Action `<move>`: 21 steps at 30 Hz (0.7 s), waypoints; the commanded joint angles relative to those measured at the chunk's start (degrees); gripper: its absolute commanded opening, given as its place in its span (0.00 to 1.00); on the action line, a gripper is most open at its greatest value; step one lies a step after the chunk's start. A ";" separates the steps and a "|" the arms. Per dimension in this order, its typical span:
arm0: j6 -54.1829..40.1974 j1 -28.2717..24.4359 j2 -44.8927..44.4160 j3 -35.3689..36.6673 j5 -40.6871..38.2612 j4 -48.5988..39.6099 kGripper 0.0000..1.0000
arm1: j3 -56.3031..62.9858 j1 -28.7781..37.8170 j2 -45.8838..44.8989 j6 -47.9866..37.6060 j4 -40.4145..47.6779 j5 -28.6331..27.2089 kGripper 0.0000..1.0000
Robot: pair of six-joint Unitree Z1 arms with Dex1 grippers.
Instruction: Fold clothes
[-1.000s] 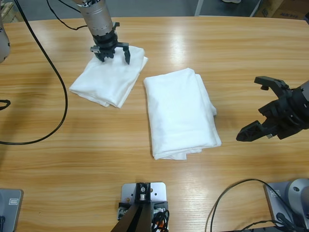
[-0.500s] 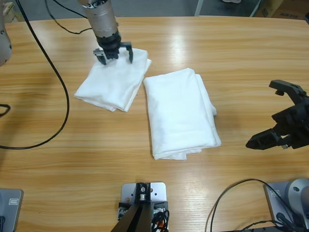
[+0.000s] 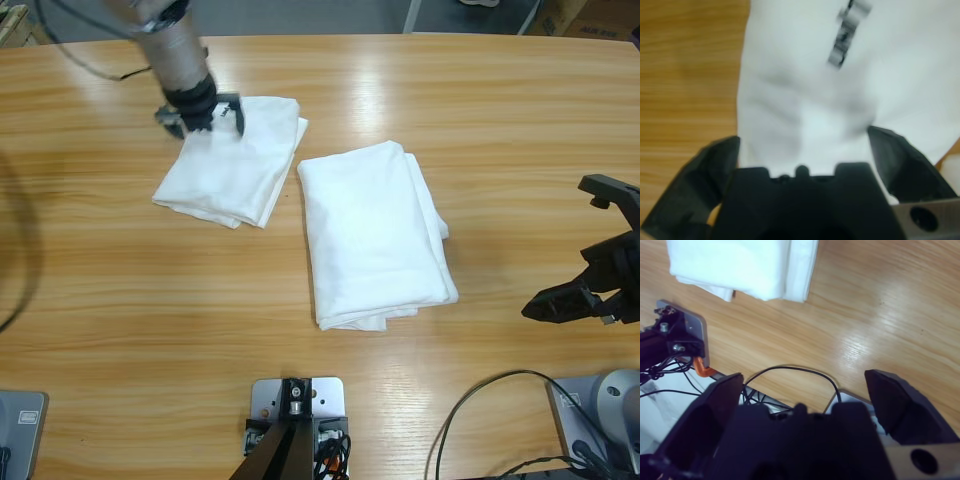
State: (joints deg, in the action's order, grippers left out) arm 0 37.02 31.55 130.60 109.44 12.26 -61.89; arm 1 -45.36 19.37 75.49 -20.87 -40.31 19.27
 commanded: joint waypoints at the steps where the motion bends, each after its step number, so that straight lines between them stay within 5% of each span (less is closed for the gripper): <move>1: -18.51 -2.09 -9.41 -8.09 -6.14 13.67 1.00 | 2.12 -0.03 -1.08 -0.66 -0.30 0.19 1.00; 9: -27.00 -1.14 2.66 9.77 -2.64 11.49 1.00 | 2.65 -0.03 -1.08 -0.93 0.33 0.75 1.00; 16: -23.94 -2.81 20.03 41.38 -2.40 -5.24 1.00 | 2.65 -0.01 -0.43 -0.93 0.77 0.77 1.00; 21: -21.09 -2.99 23.56 44.91 -2.41 -10.10 1.00 | 2.65 0.00 -0.26 -1.01 1.02 0.77 1.00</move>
State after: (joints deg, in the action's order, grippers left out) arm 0 12.90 29.39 144.26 147.00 8.91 -65.37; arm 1 -44.67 19.37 75.45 -21.16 -39.86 19.35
